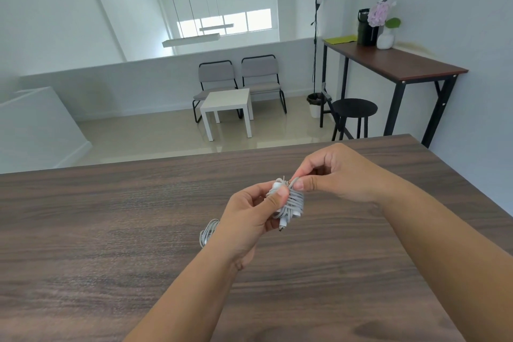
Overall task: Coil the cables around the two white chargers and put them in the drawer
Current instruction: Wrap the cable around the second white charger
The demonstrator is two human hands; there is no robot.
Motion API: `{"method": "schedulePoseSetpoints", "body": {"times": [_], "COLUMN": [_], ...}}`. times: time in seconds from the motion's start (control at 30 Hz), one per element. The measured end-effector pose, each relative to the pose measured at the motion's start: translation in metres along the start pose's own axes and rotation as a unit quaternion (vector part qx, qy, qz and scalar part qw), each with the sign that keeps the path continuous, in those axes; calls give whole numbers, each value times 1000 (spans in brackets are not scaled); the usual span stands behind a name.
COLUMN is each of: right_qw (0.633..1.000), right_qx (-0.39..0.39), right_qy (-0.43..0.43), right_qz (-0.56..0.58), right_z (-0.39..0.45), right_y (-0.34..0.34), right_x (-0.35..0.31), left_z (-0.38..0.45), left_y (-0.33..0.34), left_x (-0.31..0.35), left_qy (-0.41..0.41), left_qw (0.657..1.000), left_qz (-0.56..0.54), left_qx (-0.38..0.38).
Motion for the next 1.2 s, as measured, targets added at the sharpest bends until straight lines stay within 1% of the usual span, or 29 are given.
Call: {"method": "schedulePoseSetpoints", "body": {"times": [0.07, 0.13, 0.33, 0.5, 0.6, 0.63, 0.7, 0.77, 0.87, 0.93, 1.07, 1.2], "right_qw": [1000, 1000, 994, 978, 974, 976, 985, 987, 975, 969, 971, 979], "right_qx": [1, 11, 19, 60, 81, 86, 92, 105, 126, 146, 153, 154], "right_qy": [-2, -16, -66, -118, -115, -104, -89, -102, -153, -168, -153, -127], "right_qz": [21, 19, -81, -161, -177, -169, -113, -70, -96, -110, -105, -44], "right_z": [1, 3, 4, -6, -11, -12, -14, -17, -18, -20, -21, -21], "right_y": [0, 0, 7, 10, 12, 11, 6, 1, 1, 0, -1, -2], "right_x": [1, 1, -4, -12, -10, -9, -8, -13, -26, -31, -29, -25], "left_z": [0, 1, -2, -4, -5, -5, -5, -4, -6, -7, -9, -10], "left_y": [0, 0, 0, 7, 8, 7, 6, 7, 6, 3, 1, 1], "left_x": [1, 1, -12, -19, -23, -23, -20, -15, -8, -6, -5, -2], "left_qy": [-2, -10, -35, -25, -25, -24, -23, -17, 2, 10, 16, 42], "left_qw": [1000, 1000, 996, 994, 992, 992, 991, 992, 991, 989, 986, 986], "left_qz": [-4, -14, -84, -101, -113, -118, -124, -123, -132, -145, -164, -156], "left_qx": [0, -2, 11, 35, 41, 40, 35, 29, 30, 34, 32, 34]}}
Point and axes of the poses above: each hand's wrist, its own z-axis towards the middle knuckle, its own y-axis out of the palm, x = y × z, the point moved 7 cm from there along z, towards the middle knuckle, and after that the axes turned 1 degree about -z, right-handed, at the moved point
